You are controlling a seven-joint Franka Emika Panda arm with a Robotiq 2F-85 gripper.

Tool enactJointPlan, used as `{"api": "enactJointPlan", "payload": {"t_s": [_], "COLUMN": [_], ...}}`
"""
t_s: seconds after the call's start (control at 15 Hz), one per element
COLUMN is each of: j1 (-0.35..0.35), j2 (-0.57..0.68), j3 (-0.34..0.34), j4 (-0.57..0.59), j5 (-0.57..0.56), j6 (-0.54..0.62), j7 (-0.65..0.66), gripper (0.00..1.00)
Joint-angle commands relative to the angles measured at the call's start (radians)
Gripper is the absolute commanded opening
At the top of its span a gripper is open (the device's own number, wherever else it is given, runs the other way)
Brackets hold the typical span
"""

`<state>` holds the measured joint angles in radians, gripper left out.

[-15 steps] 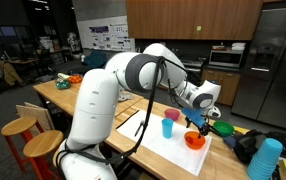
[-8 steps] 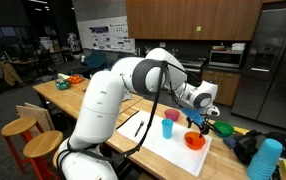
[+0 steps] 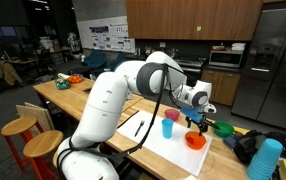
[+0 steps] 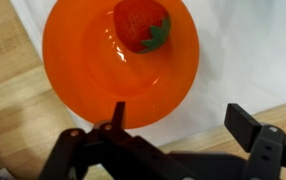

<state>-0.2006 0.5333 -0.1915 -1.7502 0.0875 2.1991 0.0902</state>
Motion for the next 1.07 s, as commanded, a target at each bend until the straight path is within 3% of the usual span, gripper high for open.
{"api": "enactJointPlan", "payload": {"t_s": [0.0,0.07,0.13,0.27,0.87,1.0], "j1": [0.010,0.014,0.018,0.022,0.017,0.009], "j2": [0.019,0.020,0.019,0.022,-0.015,-0.030], "j3": [0.002,0.001,0.002,0.000,0.002,0.009], "j4": [0.042,0.045,0.041,0.050,0.033,0.024], "j5": [-0.030,-0.033,-0.035,-0.040,-0.052,-0.048], "j6": [-0.025,-0.026,-0.023,-0.028,-0.101,-0.150], "j7": [0.035,0.041,0.045,0.050,0.035,0.010], "gripper": [1.00,0.96,0.73,0.71,0.02,0.00]}}
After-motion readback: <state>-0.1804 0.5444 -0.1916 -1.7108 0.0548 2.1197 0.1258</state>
